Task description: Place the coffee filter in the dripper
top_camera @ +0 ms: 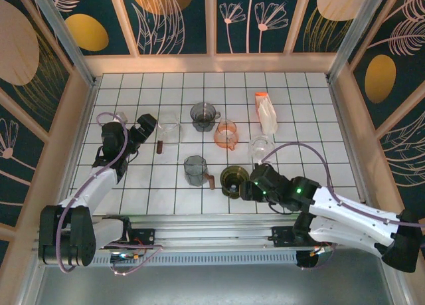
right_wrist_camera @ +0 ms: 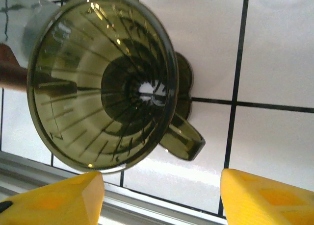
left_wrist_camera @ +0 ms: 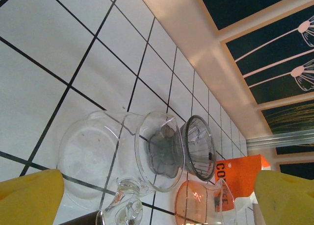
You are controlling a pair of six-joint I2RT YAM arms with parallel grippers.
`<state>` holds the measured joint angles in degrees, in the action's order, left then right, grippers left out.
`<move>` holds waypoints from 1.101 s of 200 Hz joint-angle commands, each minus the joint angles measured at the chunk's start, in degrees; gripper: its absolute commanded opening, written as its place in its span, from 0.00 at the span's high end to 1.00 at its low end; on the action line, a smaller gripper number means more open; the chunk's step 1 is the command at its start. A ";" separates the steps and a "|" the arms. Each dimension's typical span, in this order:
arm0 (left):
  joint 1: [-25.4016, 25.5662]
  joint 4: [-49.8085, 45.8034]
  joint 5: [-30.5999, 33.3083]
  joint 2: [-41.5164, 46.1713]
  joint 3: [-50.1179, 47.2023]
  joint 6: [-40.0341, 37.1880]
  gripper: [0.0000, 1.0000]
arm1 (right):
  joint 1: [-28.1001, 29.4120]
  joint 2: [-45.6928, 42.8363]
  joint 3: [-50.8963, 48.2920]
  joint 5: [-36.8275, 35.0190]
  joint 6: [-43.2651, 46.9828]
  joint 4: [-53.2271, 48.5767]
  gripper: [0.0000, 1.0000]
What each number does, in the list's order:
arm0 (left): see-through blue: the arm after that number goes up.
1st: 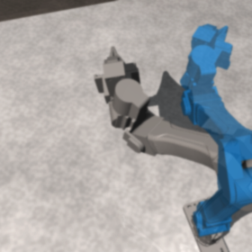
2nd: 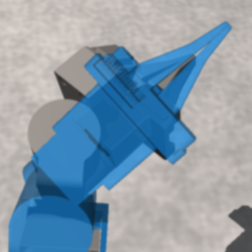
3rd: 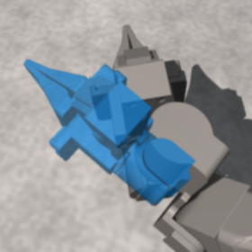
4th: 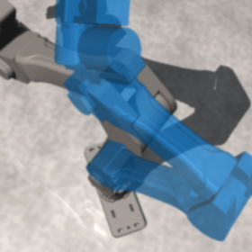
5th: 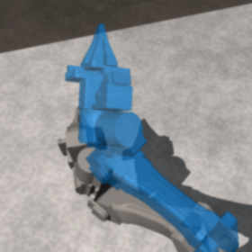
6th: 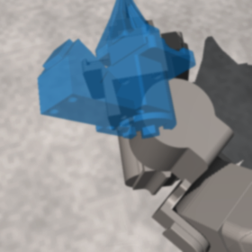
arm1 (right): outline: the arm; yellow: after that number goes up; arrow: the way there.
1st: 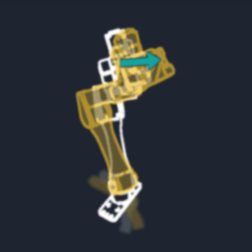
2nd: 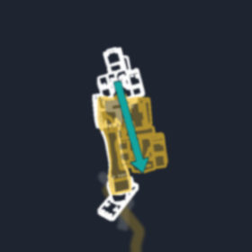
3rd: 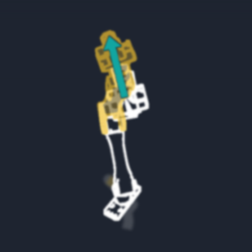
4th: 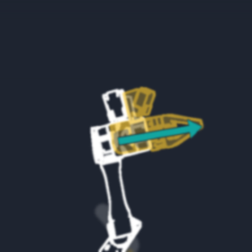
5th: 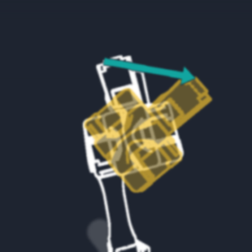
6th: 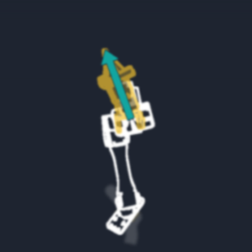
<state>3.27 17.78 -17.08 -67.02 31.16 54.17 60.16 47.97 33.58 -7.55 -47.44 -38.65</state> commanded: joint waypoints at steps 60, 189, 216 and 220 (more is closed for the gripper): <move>-0.28 0.49 1.04 0.08 -0.40 0.24 0.01 | 3.45 7.97 0.05 -6.77 -1.34 -0.95 0.32; -0.28 0.41 0.75 -0.61 -0.31 0.23 0.01 | 0.20 13.30 -0.98 -4.58 12.97 16.81 0.31; -0.28 0.32 0.80 -0.56 -0.26 0.23 0.01 | 0.15 14.16 -1.39 -4.31 13.08 17.56 0.31; -0.28 0.32 0.82 -0.59 -0.40 0.23 0.01 | 0.19 14.15 -1.56 -4.31 13.08 17.63 0.31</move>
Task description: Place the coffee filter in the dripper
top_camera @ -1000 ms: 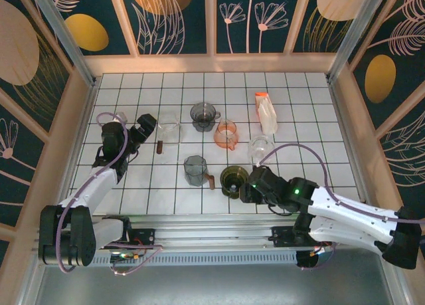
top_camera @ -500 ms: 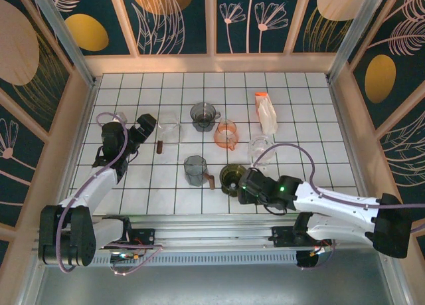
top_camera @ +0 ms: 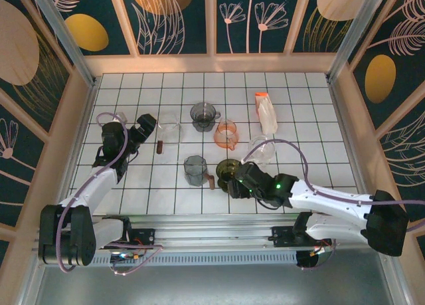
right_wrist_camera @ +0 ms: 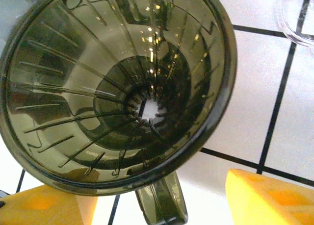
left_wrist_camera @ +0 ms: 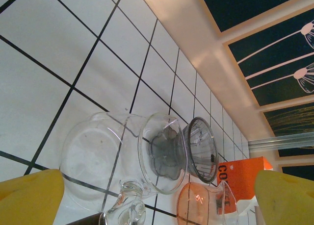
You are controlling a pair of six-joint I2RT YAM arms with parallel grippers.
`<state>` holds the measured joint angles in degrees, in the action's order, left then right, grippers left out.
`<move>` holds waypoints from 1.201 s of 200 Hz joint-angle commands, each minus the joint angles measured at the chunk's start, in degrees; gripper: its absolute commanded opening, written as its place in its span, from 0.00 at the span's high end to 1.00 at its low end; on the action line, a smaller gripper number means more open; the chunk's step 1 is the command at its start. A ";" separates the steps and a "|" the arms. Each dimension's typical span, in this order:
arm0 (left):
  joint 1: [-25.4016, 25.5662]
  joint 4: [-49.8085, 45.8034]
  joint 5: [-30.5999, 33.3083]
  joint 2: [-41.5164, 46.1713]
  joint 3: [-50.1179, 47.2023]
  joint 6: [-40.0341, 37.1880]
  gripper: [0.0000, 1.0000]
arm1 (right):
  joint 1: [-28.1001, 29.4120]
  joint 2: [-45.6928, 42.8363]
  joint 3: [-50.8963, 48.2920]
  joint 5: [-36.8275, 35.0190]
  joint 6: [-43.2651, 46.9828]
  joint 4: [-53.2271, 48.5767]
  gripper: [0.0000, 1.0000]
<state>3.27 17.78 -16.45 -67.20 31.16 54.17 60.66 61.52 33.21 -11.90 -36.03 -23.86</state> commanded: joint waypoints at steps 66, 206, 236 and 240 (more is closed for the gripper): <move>-0.28 0.37 0.01 -0.56 -0.47 0.42 0.01 | 0.39 1.03 -2.80 -0.13 1.70 4.92 0.50; -0.28 0.59 -0.78 0.48 -0.75 0.68 0.01 | 5.33 2.05 0.10 -7.07 -0.46 -0.78 0.84; -0.10 0.06 -0.71 1.57 -0.66 0.54 0.01 | 5.67 1.75 3.21 -10.94 -1.21 -5.26 0.88; -0.03 -0.13 -0.74 1.76 -0.59 0.52 0.01 | 5.82 1.64 3.78 -11.42 -1.23 -5.86 0.88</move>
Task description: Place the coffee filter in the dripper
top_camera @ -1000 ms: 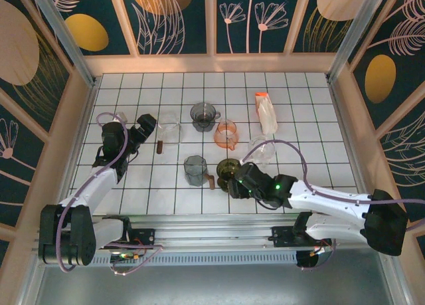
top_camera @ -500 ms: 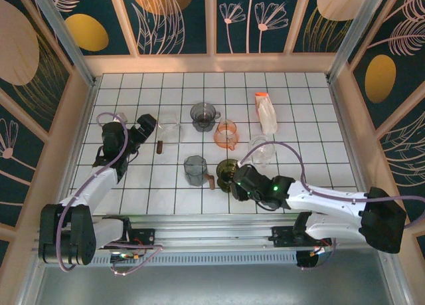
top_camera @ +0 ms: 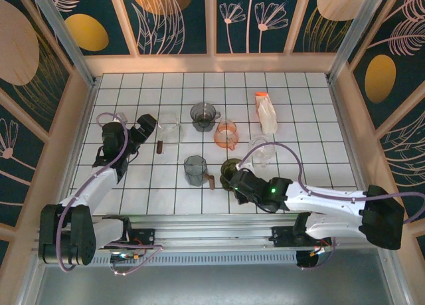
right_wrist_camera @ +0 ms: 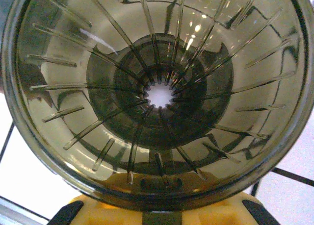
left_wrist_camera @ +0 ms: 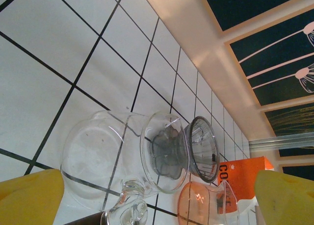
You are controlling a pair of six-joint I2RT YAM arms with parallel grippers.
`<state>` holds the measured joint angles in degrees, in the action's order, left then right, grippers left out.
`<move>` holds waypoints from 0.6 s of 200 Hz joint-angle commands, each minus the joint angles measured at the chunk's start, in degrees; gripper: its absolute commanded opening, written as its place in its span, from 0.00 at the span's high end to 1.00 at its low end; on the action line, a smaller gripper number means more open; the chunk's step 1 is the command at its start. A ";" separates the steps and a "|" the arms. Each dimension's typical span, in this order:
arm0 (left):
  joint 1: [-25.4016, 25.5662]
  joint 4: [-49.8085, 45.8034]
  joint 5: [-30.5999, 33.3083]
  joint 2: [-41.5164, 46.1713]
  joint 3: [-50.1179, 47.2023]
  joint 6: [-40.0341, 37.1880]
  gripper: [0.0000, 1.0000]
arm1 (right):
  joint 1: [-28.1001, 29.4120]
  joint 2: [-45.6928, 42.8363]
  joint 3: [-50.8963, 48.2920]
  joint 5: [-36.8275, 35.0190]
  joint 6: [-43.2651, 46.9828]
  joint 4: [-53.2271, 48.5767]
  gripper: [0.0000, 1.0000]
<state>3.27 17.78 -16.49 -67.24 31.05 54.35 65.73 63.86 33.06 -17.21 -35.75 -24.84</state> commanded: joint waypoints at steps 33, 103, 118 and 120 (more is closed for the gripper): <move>0.07 -1.97 -1.00 3.85 0.53 -0.27 0.01 | 2.27 -1.42 9.29 -10.32 -0.38 -9.13 0.90; 0.07 -9.72 2.28 10.59 4.52 -3.83 0.01 | 4.58 7.77 26.20 -7.98 13.39 -8.54 0.90; 0.09 -10.79 3.03 12.07 4.93 -4.32 0.01 | 4.69 10.45 28.52 -5.90 15.77 -7.29 0.90; 0.08 -10.94 3.09 12.23 4.99 -4.40 0.01 | 4.72 10.86 28.85 -5.66 16.10 -7.12 0.90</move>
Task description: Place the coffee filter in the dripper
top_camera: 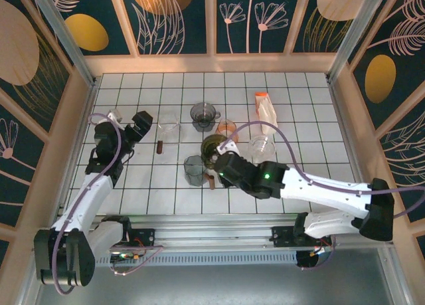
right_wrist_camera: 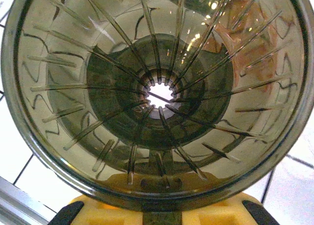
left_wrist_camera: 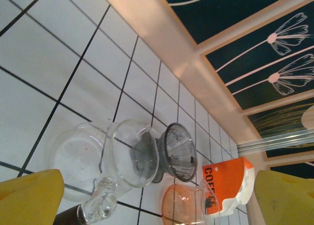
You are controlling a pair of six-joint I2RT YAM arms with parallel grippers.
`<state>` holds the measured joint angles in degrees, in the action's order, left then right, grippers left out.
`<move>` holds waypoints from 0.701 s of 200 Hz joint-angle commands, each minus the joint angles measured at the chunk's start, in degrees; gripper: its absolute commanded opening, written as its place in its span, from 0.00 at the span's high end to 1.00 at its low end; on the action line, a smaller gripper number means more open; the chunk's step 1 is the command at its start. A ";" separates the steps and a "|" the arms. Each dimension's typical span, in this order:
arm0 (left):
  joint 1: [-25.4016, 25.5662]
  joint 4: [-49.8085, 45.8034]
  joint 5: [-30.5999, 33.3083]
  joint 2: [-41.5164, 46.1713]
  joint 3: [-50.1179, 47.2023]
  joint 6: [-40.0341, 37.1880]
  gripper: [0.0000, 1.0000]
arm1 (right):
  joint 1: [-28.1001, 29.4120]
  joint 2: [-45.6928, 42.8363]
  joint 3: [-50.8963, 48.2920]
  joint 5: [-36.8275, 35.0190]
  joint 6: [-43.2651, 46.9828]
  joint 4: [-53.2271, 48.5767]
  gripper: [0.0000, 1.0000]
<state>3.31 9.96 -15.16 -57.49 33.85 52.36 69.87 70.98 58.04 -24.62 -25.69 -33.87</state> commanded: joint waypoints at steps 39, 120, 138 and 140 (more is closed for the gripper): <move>-0.02 -5.26 3.11 4.58 3.02 -3.96 0.01 | 0.70 9.25 8.01 5.24 9.25 3.71 0.90; 0.03 -5.47 3.47 4.40 2.54 -4.52 0.01 | 1.97 12.60 8.77 6.78 8.47 4.30 0.90; 0.07 -5.39 3.40 4.23 2.46 -4.55 0.01 | 1.95 12.93 8.40 6.70 8.19 4.52 0.90; 0.04 -5.39 3.39 4.12 2.45 -4.55 0.01 | 1.94 12.95 8.40 6.69 8.20 4.45 0.90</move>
<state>3.31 5.06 -12.53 -53.30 35.42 49.08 71.42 83.48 65.43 -17.80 -17.67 -31.68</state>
